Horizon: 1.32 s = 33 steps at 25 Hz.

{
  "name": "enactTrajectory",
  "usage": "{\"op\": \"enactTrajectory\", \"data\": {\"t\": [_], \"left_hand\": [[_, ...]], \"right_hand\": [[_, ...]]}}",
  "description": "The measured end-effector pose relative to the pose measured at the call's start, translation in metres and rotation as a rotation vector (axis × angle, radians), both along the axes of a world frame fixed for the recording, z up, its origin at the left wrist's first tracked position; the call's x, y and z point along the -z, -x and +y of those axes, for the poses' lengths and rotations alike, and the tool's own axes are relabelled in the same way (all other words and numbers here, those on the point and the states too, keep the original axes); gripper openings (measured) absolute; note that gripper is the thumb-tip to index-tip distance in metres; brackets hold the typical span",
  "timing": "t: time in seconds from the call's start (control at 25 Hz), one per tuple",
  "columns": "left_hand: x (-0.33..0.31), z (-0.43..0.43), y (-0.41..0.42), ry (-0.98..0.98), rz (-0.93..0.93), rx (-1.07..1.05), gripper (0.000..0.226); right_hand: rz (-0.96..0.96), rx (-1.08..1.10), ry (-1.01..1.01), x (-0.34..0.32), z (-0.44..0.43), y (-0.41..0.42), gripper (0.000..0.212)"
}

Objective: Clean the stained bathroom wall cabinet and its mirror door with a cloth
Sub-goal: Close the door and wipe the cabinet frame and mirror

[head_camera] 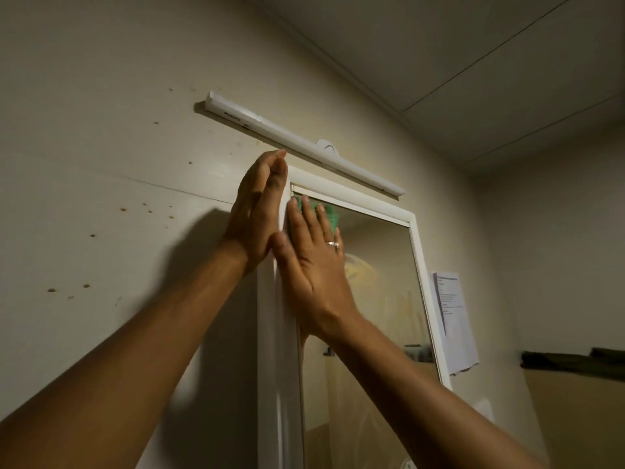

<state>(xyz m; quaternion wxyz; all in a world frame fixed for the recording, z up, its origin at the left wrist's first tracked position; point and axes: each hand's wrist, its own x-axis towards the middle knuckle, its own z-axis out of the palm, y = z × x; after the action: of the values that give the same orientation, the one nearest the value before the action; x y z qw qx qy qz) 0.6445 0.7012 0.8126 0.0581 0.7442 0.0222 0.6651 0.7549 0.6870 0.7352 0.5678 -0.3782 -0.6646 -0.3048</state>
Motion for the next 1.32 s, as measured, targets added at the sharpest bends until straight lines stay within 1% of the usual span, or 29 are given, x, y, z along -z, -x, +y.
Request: {"op": "enactTrajectory", "data": {"t": [0.12, 0.24, 0.28, 0.36, 0.48, 0.6, 0.64, 0.72, 0.8, 0.84, 0.88, 0.96, 1.0, 1.12, 1.24, 1.32], "left_hand": [[0.007, 0.000, -0.017, -0.055, -0.067, -0.030, 0.071], [0.011, 0.008, -0.028, -0.105, -0.139, -0.081, 0.079], [0.011, 0.011, -0.029, -0.111, -0.144, -0.095, 0.083], [0.011, 0.015, -0.031, -0.120, -0.146, -0.112, 0.085], [0.013, 0.015, -0.030, -0.131, -0.137, -0.115, 0.083], [0.013, 0.018, -0.031, -0.128, -0.119, -0.094, 0.083], [0.013, 0.018, -0.032, -0.115, -0.113, -0.072, 0.083], [0.015, 0.019, -0.030, -0.094, -0.108, -0.026, 0.083], [0.017, 0.018, -0.029, -0.077, -0.112, 0.025, 0.081], [0.018, 0.016, -0.028, -0.067, -0.110, 0.054, 0.078], [0.020, 0.015, -0.027, -0.057, -0.101, 0.079, 0.074], [0.022, 0.013, -0.025, -0.046, -0.094, 0.110, 0.069], [0.023, 0.014, -0.024, -0.042, -0.089, 0.125, 0.069], [0.020, 0.021, -0.016, -0.022, -0.053, 0.225, 0.070], [0.017, 0.021, -0.006, 0.024, 0.021, 0.312, 0.064], [0.017, 0.016, -0.001, 0.043, 0.031, 0.315, 0.062]], "right_hand": [[-0.077, 0.061, -0.015, 0.023, 0.004, -0.014, 0.082], [-0.104, 0.103, -0.029, 0.023, 0.012, -0.045, 0.078], [-0.076, 0.105, -0.020, 0.021, 0.017, -0.062, 0.074], [0.049, 0.084, 0.019, 0.015, 0.033, -0.111, 0.069], [0.265, 0.071, 0.071, 0.005, 0.054, -0.186, 0.076], [0.310, 0.038, 0.077, 0.009, 0.067, -0.210, 0.072], [0.321, 0.015, 0.086, 0.016, 0.068, -0.211, 0.074], [0.379, -0.045, 0.122, 0.028, 0.069, -0.207, 0.090], [0.469, -0.111, 0.154, 0.025, 0.061, -0.191, 0.107], [0.504, -0.141, 0.164, 0.016, 0.058, -0.171, 0.109], [0.504, -0.142, 0.138, 0.003, 0.053, -0.148, 0.104], [0.434, -0.074, -0.033, -0.016, 0.043, -0.085, 0.088], [0.387, -0.055, -0.102, -0.024, 0.039, -0.058, 0.085], [0.210, -0.099, -0.014, -0.038, 0.024, -0.015, 0.087], [0.093, -0.154, -0.030, -0.035, 0.009, 0.005, 0.086], [0.054, -0.142, -0.038, -0.024, 0.005, 0.012, 0.084]]}}
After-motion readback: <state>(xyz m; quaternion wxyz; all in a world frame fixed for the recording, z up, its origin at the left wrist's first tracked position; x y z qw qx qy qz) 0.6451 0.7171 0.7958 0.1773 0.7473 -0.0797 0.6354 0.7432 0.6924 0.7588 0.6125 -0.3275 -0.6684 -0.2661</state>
